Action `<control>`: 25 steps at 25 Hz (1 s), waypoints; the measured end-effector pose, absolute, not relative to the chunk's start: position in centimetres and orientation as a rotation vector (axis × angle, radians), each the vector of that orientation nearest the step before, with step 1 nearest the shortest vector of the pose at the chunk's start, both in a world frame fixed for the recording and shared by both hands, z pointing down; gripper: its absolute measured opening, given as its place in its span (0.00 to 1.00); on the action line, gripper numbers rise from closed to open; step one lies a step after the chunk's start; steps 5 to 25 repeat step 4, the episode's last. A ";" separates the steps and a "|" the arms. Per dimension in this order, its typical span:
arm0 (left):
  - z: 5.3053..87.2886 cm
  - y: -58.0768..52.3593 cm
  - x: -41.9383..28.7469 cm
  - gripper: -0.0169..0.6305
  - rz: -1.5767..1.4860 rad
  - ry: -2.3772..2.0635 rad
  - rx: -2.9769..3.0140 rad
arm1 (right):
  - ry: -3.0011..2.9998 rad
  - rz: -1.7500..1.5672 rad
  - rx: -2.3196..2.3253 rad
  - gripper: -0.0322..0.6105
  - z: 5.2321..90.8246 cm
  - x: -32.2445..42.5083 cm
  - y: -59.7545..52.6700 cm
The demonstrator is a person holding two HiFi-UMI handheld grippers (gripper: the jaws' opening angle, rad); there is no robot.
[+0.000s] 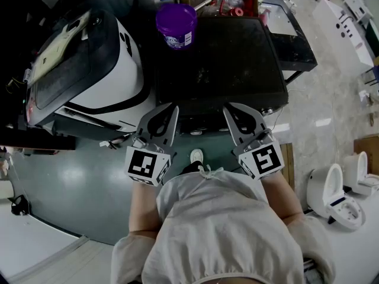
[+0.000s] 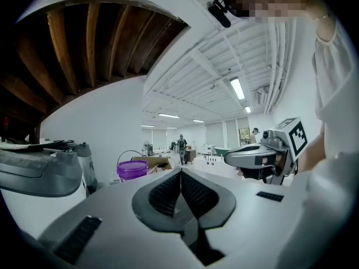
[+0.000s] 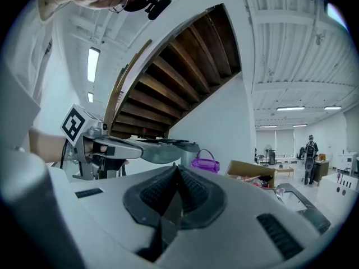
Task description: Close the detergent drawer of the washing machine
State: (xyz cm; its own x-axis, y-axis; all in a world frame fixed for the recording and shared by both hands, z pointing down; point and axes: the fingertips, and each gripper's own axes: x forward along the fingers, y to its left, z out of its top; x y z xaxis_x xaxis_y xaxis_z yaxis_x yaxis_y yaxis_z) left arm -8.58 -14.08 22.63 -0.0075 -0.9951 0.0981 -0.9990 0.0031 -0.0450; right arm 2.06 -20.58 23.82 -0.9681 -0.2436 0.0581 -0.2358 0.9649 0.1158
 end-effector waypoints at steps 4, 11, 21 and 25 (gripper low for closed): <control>23.1 -14.2 -8.5 0.06 0.185 -2.194 2.193 | -3.037 -0.188 0.355 0.05 24.0 1.9 -20.4; 23.1 -14.2 -8.5 0.06 0.185 -2.194 2.193 | -3.037 -0.188 0.355 0.05 24.0 1.9 -20.4; 23.1 -14.2 -8.5 0.06 0.185 -2.194 2.193 | -3.037 -0.188 0.355 0.05 24.0 1.9 -20.4; 23.1 -14.2 -8.5 0.06 0.185 -2.194 2.193 | -3.037 -0.188 0.355 0.05 24.0 1.9 -20.4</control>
